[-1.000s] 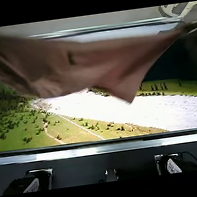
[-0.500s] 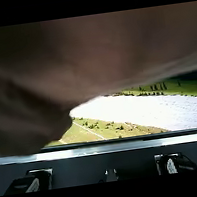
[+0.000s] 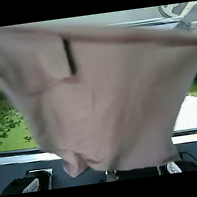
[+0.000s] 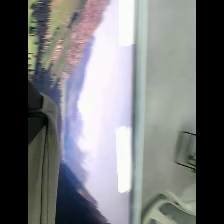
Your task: Fold the shirts.
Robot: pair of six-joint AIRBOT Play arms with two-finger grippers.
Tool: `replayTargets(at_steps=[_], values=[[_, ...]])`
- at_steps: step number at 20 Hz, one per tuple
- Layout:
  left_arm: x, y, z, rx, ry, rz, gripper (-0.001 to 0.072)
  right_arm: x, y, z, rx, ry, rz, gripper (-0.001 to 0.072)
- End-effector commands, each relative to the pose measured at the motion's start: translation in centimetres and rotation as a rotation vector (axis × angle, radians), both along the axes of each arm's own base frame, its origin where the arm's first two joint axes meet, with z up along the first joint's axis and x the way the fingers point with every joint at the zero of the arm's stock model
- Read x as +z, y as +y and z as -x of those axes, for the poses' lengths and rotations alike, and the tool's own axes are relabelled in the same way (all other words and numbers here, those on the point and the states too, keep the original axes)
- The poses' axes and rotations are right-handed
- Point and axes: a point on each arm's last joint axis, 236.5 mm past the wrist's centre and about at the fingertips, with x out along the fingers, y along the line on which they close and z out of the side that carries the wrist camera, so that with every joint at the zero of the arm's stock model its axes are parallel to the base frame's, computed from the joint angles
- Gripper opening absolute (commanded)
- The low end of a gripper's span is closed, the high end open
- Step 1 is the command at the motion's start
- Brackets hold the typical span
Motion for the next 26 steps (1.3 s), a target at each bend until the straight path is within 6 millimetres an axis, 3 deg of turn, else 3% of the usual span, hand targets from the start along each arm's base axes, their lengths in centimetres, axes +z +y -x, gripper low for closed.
replayTargets(at_steps=[1, 3, 5, 6, 8, 11, 15, 16, 18, 20, 21, 26], values=[[-15.5, -0.4, -5.3, -0.015, 0.367, -0.036, 0.0021, -12.9, -0.7, -5.1, 0.038, 0.359, -0.105, 0.0013], [-22.5, -1.1, -7.8, -0.028, 0.46, -0.044, 0.002, -19.6, 0.6, -8.3, 0.088, 0.484, -0.124, 0.0013], [-27.9, -1.5, -9.7, -0.03, 0.539, -0.049, 0.0021, -24.4, 1.6, -11.5, 0.116, 0.519, -0.07, 0.0013], [-30.1, -1.7, -10.4, -0.029, 0.575, -0.045, 0.0021, -26.1, 2.1, -13.0, 0.116, 0.512, -0.055, 0.0013], [-33.3, -1.8, -11.6, -0.024, 0.617, -0.039, 0.0021, -27.8, 2.9, -15.8, 0.097, 0.453, -0.057, 0.0014], [-34.8, -1.4, -14.4, -0.001, 0.564, -0.038, 0.0021, -26.7, 2.5, -19.6, 0.047, 0.289, -0.072, 0.0014], [-30.7, -0.4, -20.4, 0.054, 0.29, -0.027, 0.0021, -23.2, 1.7, -23.1, 0.014, 0.081, -0.06, 0.0015], [-29.9, 0.1, -21.3, 0.071, 0.248, -0.021, 0.0021, -23.3, 1.6, -23.2, 0.004, 0.077, -0.072, 0.0015], [-31.3, 0.7, -20.9, 0.095, 0.304, 0.006, 0.0021, -25.0, 1.9, -22.1, 0.007, 0.153, -0.084, 0.0015], [-35.8, 0.3, -18.0, 0.038, 0.498, -0.035, 0.0021, -28.6, 2.5, -19.8, 0.016, 0.316, -0.105, 0.0015], [-36.9, 0.2, -16.4, 0.013, 0.574, -0.05, 0.002, -30.1, 2.8, -18.2, 0.022, 0.405, -0.115, 0.0015], [-37.0, 0.0, -7.8, -0.122, 0.878, -0.111, 0.0021, -31.3, 4.3, -8.9, 0.13, 0.782, -0.11, 0.0017]])
